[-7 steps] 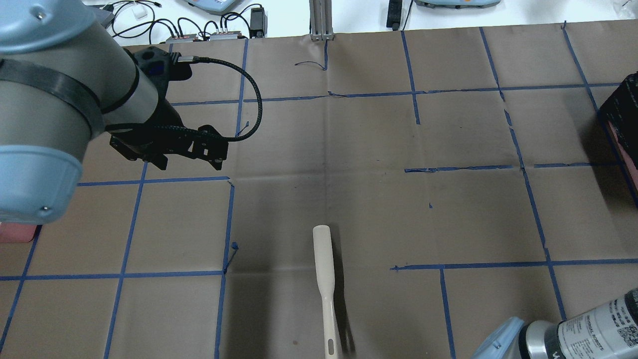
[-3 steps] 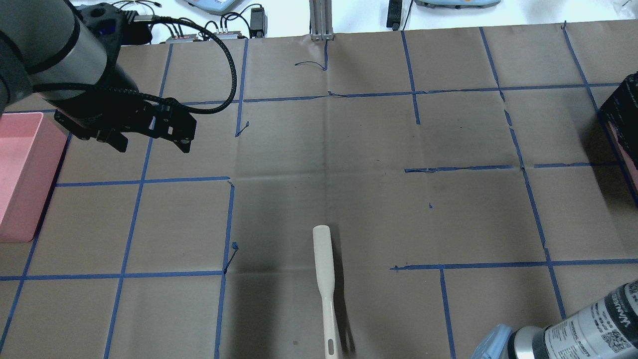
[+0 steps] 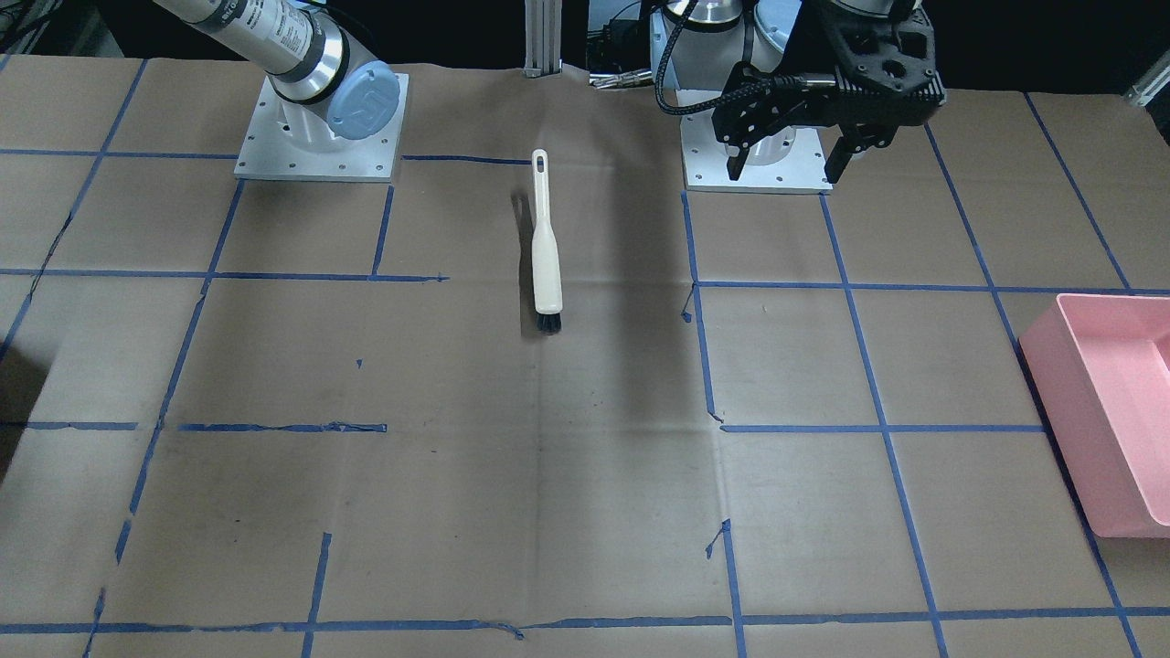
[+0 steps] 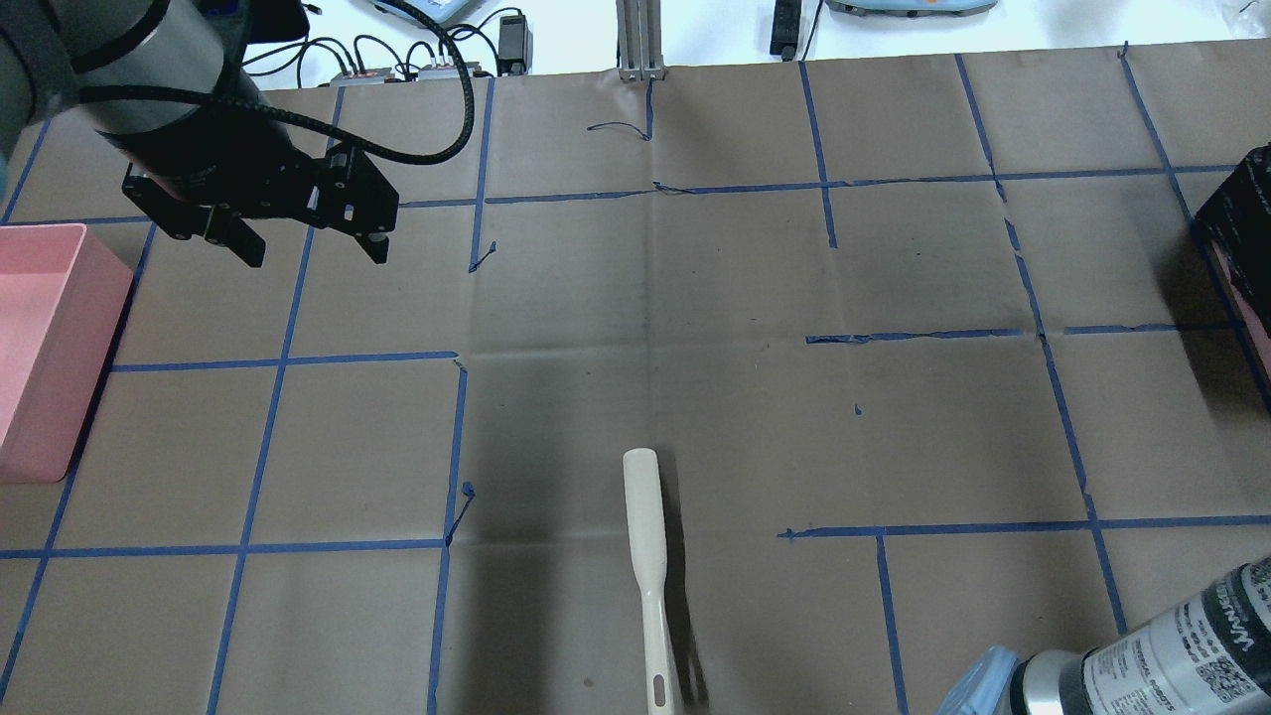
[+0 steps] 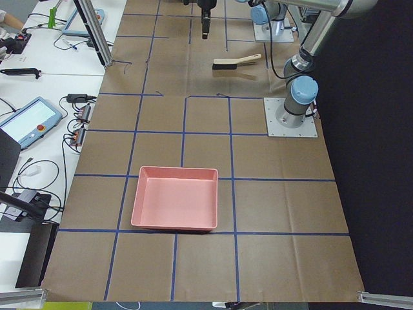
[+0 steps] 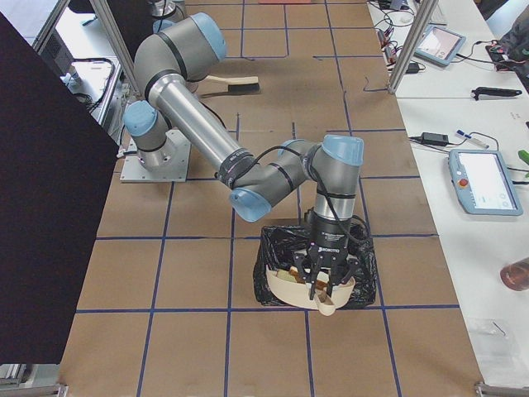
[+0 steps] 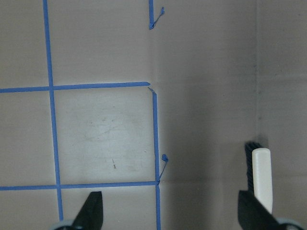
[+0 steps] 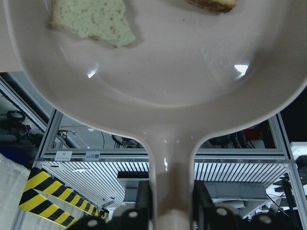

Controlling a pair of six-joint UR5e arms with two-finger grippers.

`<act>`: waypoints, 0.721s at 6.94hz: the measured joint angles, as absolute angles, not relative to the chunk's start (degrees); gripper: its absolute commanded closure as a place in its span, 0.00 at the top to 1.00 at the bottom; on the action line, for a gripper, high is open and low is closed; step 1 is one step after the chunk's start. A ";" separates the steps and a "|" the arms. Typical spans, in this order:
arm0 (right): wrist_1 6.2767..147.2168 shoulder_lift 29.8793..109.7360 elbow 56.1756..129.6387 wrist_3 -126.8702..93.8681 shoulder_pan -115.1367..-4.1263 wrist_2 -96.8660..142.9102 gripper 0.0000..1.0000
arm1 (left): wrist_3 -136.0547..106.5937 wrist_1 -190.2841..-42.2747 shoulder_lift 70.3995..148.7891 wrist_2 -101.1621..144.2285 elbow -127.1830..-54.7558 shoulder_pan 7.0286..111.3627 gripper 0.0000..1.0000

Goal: Sweep and dump trash in nearest bin
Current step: 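Tip the dustpan further with the right gripper to pour out the trash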

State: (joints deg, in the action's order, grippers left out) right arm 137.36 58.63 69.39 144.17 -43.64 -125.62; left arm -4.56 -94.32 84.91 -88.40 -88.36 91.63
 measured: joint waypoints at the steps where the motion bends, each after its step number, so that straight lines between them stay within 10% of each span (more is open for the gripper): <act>1: 140.12 59.00 71.50 144.48 -45.07 -127.27 0.05 | -5.98 -94.09 85.04 -88.29 -88.38 91.65 1.00; 5: 145.91 60.18 73.25 143.81 -46.52 -129.87 0.06 | -4.63 -90.68 85.81 -88.36 -88.63 91.51 1.00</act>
